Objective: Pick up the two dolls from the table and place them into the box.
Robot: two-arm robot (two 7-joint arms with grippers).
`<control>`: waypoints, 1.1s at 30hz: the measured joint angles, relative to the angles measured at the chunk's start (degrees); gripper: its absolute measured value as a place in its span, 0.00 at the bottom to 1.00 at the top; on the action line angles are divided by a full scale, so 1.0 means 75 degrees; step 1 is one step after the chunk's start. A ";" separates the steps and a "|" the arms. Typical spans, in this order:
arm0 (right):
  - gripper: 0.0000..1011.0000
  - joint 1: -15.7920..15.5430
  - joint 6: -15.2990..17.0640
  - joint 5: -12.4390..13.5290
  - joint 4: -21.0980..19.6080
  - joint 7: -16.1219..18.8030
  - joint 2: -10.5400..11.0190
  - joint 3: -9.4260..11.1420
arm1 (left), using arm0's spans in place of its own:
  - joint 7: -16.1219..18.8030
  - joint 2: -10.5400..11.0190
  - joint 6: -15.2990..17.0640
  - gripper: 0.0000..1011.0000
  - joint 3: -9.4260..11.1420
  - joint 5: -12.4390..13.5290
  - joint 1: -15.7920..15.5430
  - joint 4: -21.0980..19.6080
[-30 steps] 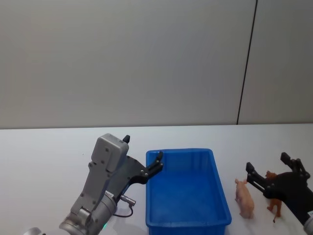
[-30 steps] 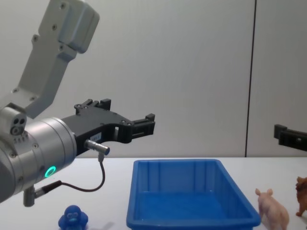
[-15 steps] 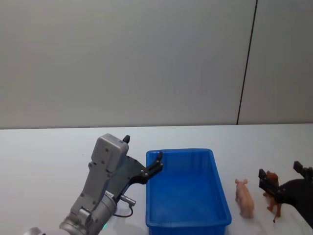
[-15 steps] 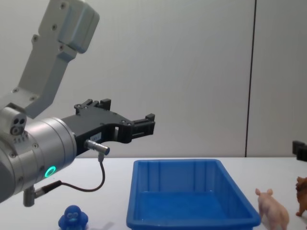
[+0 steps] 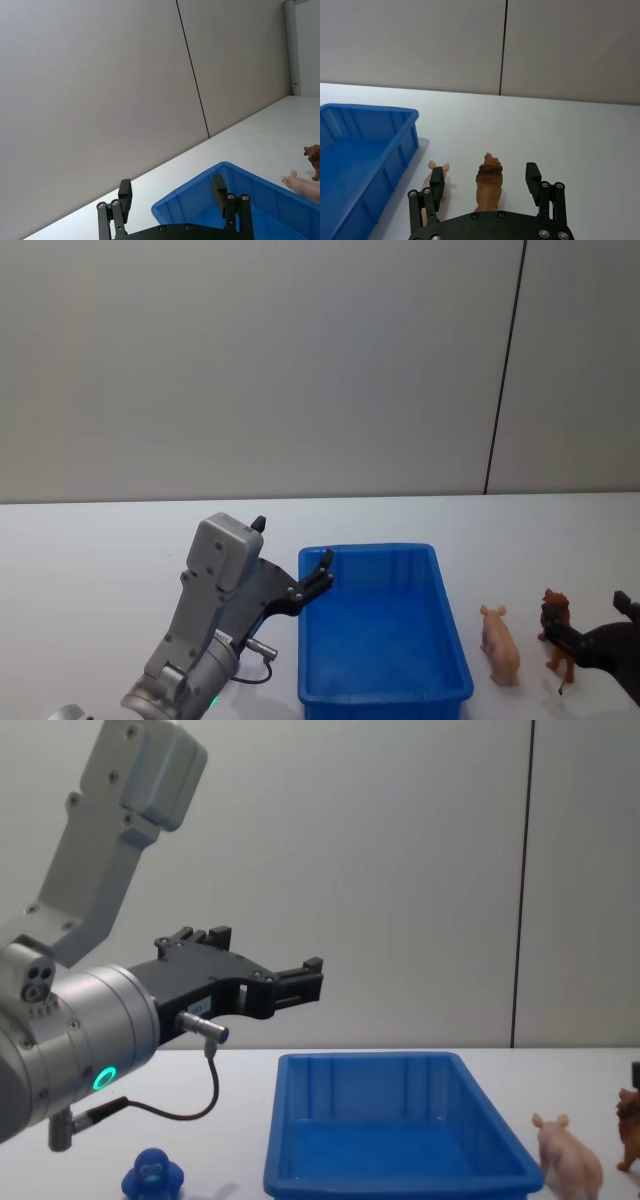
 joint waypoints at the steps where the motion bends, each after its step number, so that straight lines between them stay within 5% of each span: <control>1: 0.99 0.0016 0.0014 0.0002 0.0039 0.0001 -0.0006 0.0005 | 0.0000 0.0000 0.0000 0.99 0.0000 0.0000 0.0000 0.0000; 26: 0.99 0.0412 0.0254 0.0157 0.1185 0.0342 -0.0194 0.0057 | 0.0000 0.0000 0.0000 0.99 0.0000 0.0000 0.0000 0.0000; 33: 0.83 0.0477 0.0198 0.0182 0.1398 0.0643 -0.0232 0.0040 | 0.0000 0.0000 0.0000 0.99 0.0000 0.0000 0.0000 0.0000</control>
